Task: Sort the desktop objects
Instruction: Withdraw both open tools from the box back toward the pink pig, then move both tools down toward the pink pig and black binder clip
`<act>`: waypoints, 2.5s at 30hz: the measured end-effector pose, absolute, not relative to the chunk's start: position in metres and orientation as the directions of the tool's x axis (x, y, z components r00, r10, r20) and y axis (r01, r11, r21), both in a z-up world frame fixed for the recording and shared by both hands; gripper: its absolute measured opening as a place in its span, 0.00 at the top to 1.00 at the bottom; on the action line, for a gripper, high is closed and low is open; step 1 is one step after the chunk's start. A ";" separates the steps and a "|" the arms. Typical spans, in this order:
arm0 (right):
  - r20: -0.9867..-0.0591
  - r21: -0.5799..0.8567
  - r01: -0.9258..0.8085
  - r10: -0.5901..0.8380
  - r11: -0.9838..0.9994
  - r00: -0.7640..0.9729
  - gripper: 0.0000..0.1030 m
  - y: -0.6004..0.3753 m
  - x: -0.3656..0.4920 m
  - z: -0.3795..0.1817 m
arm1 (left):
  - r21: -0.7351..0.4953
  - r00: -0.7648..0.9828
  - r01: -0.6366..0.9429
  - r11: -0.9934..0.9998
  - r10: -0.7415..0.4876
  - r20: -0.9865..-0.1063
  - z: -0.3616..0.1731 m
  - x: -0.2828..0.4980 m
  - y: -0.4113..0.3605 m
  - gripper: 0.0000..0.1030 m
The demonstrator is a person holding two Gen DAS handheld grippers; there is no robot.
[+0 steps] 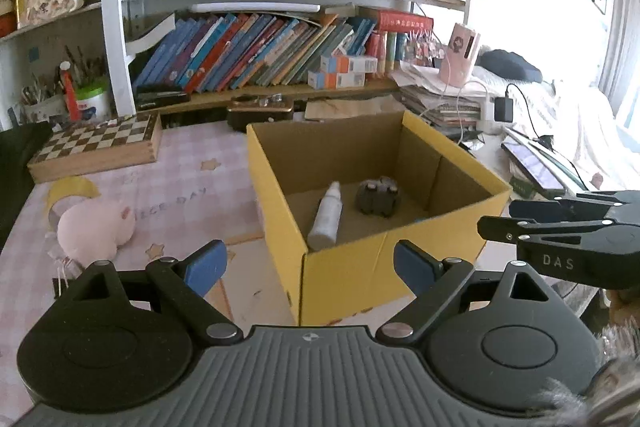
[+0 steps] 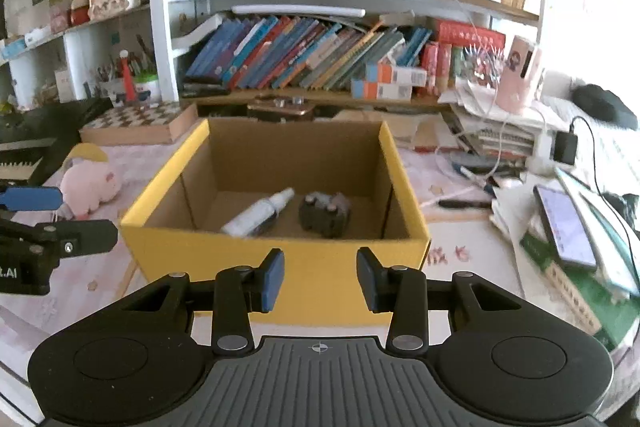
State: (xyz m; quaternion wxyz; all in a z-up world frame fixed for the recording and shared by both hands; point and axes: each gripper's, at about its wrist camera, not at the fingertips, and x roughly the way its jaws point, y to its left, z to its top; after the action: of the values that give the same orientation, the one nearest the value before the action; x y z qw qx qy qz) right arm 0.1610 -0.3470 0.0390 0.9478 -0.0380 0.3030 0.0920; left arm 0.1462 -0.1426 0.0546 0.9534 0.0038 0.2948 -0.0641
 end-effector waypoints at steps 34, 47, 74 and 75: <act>-0.700 0.031 -0.077 0.077 0.997 0.710 0.55 -0.254 0.053 -0.004 | -0.041 0.715 0.142 0.989 -0.132 -0.686 0.009 0.051 -0.078 0.05; -0.708 0.041 -0.113 0.109 0.993 0.697 0.48 -0.223 0.026 -0.009 | -0.041 0.708 0.114 0.993 -0.110 -0.698 0.004 0.020 -0.051 0.05; -0.701 0.034 -0.300 0.236 0.953 0.673 0.47 -0.139 0.024 -0.009 | -0.042 0.728 -0.071 0.997 0.023 -0.685 0.005 -0.011 0.031 0.04; -0.699 0.032 -0.309 0.242 0.951 0.673 0.47 -0.135 0.024 -0.008 | -0.044 0.730 -0.080 0.996 0.029 -0.683 0.005 -0.011 0.034 0.04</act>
State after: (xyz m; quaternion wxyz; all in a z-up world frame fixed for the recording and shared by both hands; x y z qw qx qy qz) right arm 0.0237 -0.1353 -0.0083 0.9134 -0.0445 0.3755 0.1506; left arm -0.0114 0.0343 0.0052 0.9294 -0.0349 0.3662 0.0291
